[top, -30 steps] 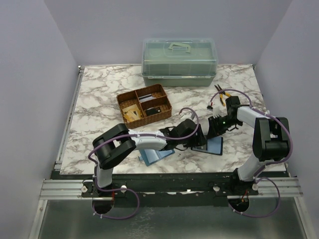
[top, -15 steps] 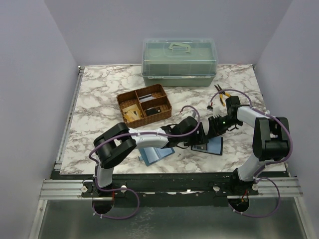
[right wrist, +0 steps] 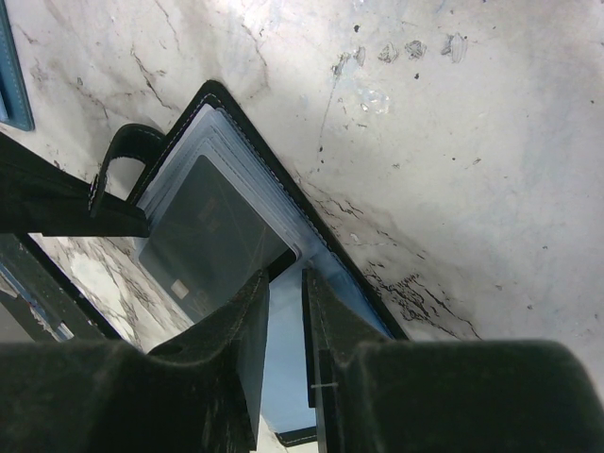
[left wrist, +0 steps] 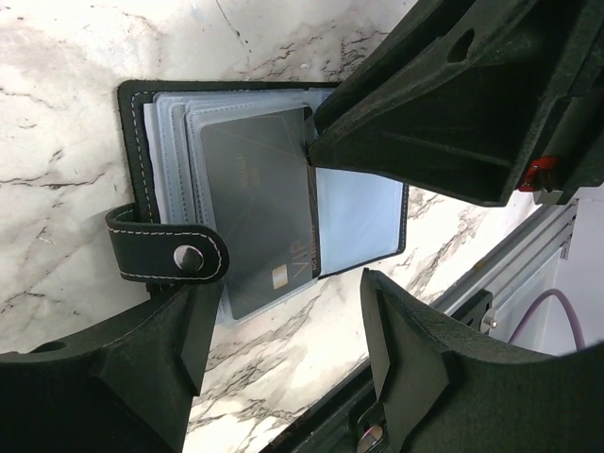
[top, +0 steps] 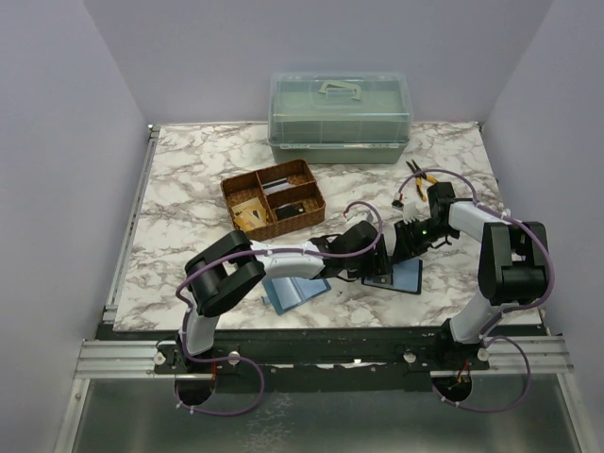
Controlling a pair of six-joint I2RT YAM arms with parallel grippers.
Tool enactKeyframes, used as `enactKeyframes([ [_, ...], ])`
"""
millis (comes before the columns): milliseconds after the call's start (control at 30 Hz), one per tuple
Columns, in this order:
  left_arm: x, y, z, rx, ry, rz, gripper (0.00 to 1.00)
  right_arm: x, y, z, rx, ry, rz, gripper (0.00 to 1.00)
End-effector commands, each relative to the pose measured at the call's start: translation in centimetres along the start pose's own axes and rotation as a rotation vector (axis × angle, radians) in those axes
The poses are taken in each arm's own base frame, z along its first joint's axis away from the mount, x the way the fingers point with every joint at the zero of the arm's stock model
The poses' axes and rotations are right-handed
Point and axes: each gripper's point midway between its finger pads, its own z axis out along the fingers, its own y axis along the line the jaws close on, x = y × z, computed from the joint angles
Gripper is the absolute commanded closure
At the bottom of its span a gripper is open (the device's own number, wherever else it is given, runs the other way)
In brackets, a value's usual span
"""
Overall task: Take the credit cards out of the card holder
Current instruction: Pick up the card holder from the center of the board.
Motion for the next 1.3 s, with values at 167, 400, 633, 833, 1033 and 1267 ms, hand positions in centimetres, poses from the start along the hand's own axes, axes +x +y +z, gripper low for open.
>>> enactKeyframes([
  [167, 0.7, 1.8, 0.5, -0.107, 0.028, 0.033, 0.31, 0.9, -0.3, 0.2, 0.0, 0.037, 0.016, 0.76],
  [400, 1.0, 1.9, 0.7, -0.135, 0.039, 0.059, 0.3, 0.9, -0.3, 0.3, -0.001, 0.039, 0.015, 0.76],
  [633, 1.8, 0.7, 1.4, -0.094, 0.077, 0.068, 0.32, 0.9, -0.3, 0.3, -0.002, 0.04, 0.016, 0.76],
  [833, 1.1, -0.7, 0.8, -0.041, 0.047, 0.074, 0.38, 0.9, -0.3, 0.2, -0.001, 0.039, 0.015, 0.76],
  [1033, 0.3, -2.2, 0.0, 0.023, 0.009, 0.061, 0.39, 1.0, -0.2, 0.2, -0.003, 0.04, 0.014, 0.76],
  [1267, 0.2, -2.5, -0.4, 0.039, 0.0, 0.047, 0.4, 1.0, -0.2, 0.2, -0.003, 0.041, 0.015, 0.76],
])
